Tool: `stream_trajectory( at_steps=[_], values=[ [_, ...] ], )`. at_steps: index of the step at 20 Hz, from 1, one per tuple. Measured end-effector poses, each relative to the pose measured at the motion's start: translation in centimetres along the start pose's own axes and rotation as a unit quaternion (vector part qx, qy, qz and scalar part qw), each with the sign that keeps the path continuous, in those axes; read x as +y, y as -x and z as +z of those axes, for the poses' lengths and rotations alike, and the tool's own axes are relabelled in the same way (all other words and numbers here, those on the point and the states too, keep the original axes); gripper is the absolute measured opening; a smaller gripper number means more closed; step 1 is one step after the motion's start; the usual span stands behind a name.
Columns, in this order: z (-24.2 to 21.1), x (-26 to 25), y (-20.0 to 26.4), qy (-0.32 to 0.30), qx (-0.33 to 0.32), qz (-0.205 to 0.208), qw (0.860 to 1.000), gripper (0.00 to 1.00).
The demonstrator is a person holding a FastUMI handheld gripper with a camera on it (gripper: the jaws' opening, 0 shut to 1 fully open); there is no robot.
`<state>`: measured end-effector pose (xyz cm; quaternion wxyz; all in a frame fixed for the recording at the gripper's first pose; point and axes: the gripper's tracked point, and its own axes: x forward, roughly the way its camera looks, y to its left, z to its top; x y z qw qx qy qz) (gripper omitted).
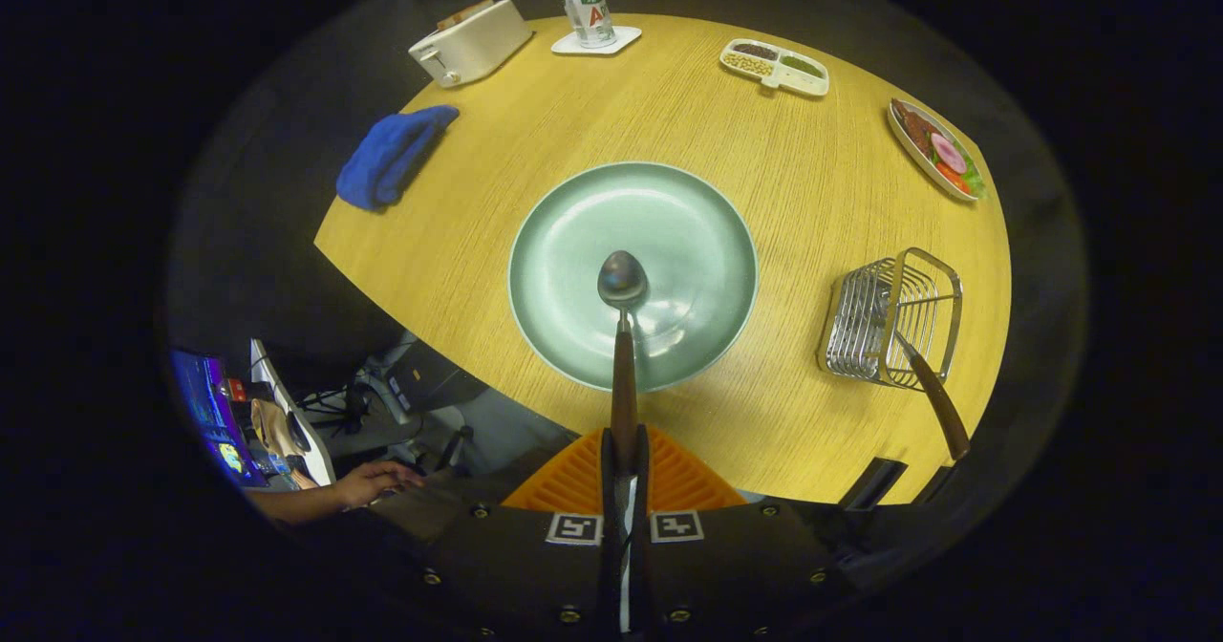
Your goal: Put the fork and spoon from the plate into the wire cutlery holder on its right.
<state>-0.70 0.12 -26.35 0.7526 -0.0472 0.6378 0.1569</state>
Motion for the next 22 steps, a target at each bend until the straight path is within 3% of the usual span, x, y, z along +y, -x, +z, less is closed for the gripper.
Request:
stream_trajectory(
  at_steps=[10,22],
  values=[
    [2.7,-1.0,3.2,-0.023,-0.029,0.035,0.999,0.04],
    [3.9,-6.3,11.4,-0.041,-0.063,0.024,0.997,0.04]
  ],
)
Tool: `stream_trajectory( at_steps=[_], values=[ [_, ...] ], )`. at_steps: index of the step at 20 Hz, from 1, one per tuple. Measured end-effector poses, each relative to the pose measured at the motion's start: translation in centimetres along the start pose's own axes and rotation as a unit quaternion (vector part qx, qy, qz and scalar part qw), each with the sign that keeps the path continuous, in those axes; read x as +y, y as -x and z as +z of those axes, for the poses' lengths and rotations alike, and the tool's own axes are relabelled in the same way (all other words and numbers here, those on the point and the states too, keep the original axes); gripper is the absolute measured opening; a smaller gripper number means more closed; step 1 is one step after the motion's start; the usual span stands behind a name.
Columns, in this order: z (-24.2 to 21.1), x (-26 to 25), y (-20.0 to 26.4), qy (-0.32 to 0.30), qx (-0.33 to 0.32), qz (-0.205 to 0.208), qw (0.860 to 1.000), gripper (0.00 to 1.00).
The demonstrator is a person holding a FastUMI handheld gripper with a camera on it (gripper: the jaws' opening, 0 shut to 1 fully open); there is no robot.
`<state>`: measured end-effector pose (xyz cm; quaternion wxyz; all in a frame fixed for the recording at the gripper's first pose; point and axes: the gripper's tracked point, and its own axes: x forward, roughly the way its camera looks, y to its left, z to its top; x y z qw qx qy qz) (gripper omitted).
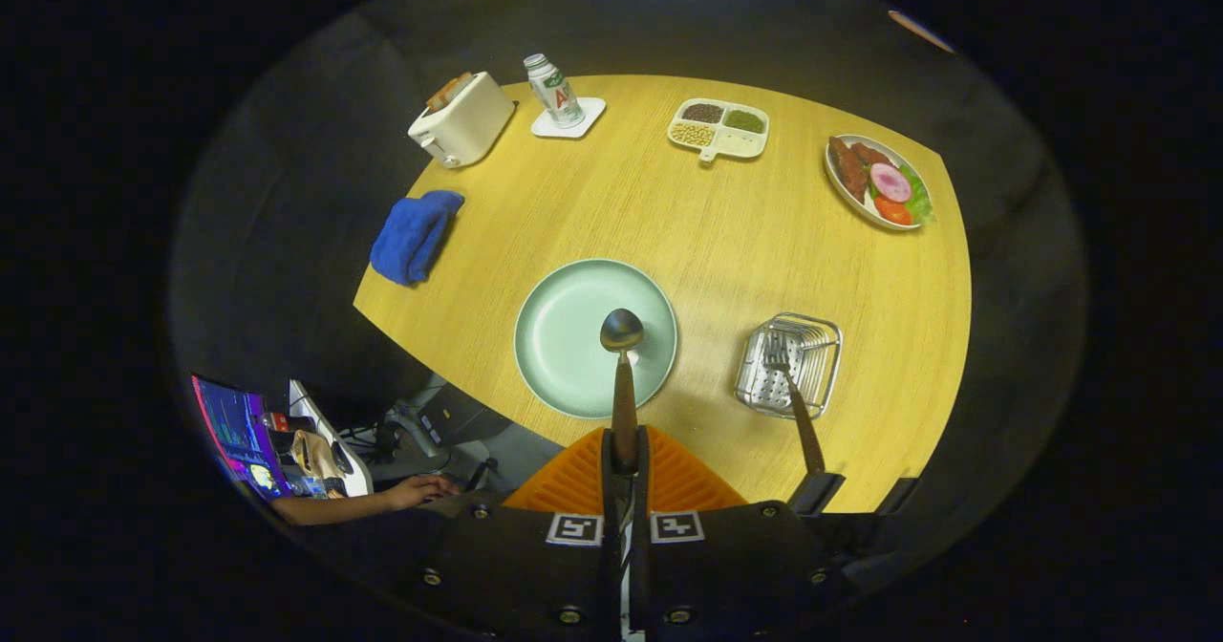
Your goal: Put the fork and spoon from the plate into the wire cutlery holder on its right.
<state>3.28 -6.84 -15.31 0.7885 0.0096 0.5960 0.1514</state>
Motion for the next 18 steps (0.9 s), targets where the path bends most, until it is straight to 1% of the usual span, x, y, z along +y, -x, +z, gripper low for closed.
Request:
stream_trajectory(
  at_steps=[4,8,13,18],
  values=[
    [-0.5,-3.2,2.5,-0.018,-0.011,-0.017,1.000,0.04],
    [-1.3,-5.8,4.0,-0.039,-0.016,-0.031,0.999,0.04],
    [-1.9,-8.1,5.0,-0.060,-0.021,-0.039,0.997,0.04],
    [-2.5,-10.2,4.8,-0.076,-0.015,-0.044,0.996,0.04]
  ],
)
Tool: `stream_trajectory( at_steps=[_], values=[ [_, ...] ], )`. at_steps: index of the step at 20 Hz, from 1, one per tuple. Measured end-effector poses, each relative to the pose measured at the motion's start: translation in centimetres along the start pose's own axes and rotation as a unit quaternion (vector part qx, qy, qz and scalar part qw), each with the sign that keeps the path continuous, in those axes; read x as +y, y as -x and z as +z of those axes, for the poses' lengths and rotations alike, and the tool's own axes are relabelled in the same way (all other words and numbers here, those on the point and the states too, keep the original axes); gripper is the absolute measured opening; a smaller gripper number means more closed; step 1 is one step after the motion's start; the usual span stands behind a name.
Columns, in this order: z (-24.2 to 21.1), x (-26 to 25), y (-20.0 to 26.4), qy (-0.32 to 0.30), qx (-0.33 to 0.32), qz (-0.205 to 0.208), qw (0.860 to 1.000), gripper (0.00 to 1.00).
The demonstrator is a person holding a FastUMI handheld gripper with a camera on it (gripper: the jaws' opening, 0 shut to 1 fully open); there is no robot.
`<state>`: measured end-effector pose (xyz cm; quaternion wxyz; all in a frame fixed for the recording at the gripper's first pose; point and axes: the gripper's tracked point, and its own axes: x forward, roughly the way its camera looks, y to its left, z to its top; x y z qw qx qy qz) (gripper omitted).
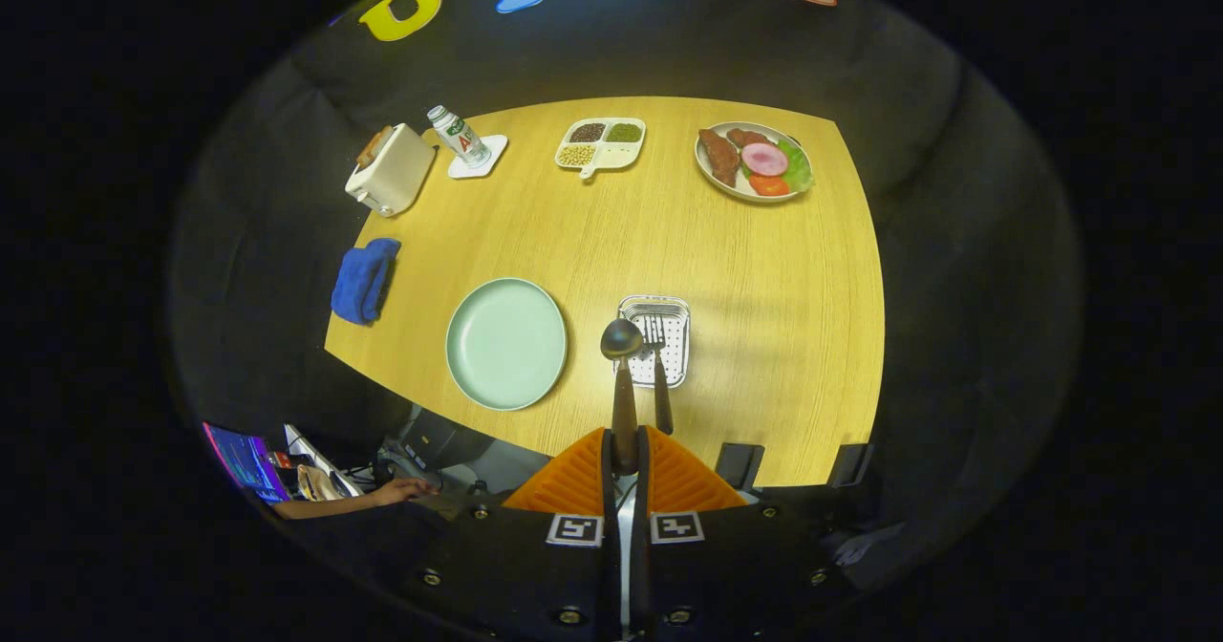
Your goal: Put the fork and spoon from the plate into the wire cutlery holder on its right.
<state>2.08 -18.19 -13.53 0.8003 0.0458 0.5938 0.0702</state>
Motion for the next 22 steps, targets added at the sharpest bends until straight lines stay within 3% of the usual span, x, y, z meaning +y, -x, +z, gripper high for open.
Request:
stream_trajectory(
  at_steps=[7,18,22],
  values=[
    [0.0,-2.1,-3.1,-0.033,0.024,-0.004,0.999,0.04],
    [1.6,-2.9,-6.8,-0.028,0.052,-0.023,0.998,0.04],
    [2.4,-3.2,-6.6,-0.021,0.048,-0.043,0.998,0.14]
  ],
)
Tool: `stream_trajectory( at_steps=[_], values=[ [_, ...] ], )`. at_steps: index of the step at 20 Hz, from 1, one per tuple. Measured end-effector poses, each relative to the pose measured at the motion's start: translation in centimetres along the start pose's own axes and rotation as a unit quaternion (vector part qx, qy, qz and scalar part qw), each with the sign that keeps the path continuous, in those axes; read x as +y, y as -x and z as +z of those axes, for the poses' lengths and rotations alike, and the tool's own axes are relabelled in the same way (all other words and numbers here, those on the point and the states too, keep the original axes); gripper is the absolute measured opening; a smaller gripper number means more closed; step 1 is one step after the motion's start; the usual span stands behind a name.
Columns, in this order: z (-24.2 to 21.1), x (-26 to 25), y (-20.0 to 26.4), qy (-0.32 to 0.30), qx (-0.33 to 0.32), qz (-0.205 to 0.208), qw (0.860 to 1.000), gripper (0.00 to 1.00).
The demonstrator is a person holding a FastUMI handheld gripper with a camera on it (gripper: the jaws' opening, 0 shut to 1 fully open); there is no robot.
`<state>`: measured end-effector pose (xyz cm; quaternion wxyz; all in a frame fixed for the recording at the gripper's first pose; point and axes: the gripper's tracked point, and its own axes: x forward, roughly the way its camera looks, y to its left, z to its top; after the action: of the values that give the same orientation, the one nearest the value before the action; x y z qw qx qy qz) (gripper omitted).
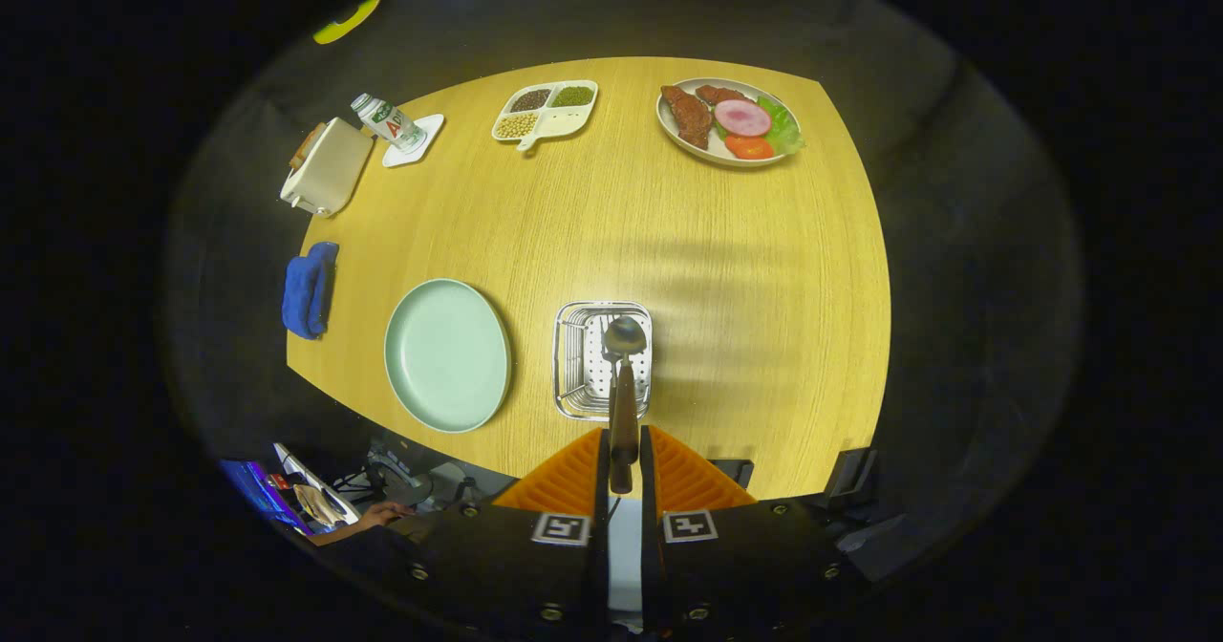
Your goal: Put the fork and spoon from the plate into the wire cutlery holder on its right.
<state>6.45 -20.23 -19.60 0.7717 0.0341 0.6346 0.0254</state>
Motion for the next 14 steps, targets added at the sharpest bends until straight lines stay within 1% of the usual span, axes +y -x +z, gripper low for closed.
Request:
stream_trajectory(
  at_steps=[2,3,6,8,9,11,14],
  values=[
    [0.8,0.1,1.1,0.011,-0.021,-0.011,1.000,0.32],
    [1.2,0.3,1.7,0.019,-0.037,-0.016,0.999,0.48],
    [2.6,2.2,4.2,0.026,-0.105,-0.013,0.994,0.48],
    [3.2,4.0,5.9,0.029,-0.156,-0.007,0.987,0.56],
    [3.6,4.6,6.8,0.028,-0.183,-0.009,0.983,0.60],
    [4.0,5.8,8.6,0.025,-0.237,-0.014,0.971,0.61],
    [3.3,7.2,10.9,0.027,-0.290,-0.025,0.956,0.61]
  ],
)
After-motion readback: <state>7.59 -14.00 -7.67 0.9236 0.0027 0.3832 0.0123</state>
